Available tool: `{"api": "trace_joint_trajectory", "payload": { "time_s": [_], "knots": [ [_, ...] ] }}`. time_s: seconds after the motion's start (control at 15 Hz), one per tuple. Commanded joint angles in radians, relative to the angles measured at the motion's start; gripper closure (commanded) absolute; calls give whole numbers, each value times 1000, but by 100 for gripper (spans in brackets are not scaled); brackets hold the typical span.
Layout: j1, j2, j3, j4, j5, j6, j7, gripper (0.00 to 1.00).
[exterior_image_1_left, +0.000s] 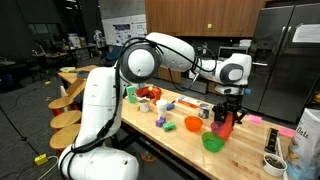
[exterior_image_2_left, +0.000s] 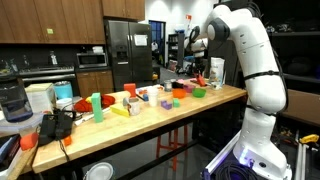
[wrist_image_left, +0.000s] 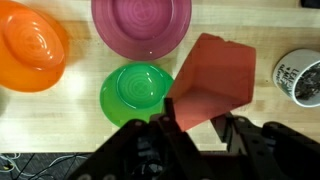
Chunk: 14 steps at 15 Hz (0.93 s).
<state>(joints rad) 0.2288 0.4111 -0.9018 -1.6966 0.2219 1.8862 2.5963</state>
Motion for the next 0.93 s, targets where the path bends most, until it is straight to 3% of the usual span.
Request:
{"api": "trace_joint_trajectory", "payload": {
  "time_s": [0.0,0.07,0.13,0.2,0.4,0.87],
  "knots": [
    [114,-122,-105,-94,-44,85,14,84],
    [147,-139,-143,-105,-49,100,14,84],
    [264,-222,-264,-185,-76,208,17,84],
    [147,-114,-155,-93,-35,108,0,59],
    [227,-155,-245,-138,-46,164,-8,59],
    [242,-183,-252,-161,-51,173,-9,59]
  ]
}}
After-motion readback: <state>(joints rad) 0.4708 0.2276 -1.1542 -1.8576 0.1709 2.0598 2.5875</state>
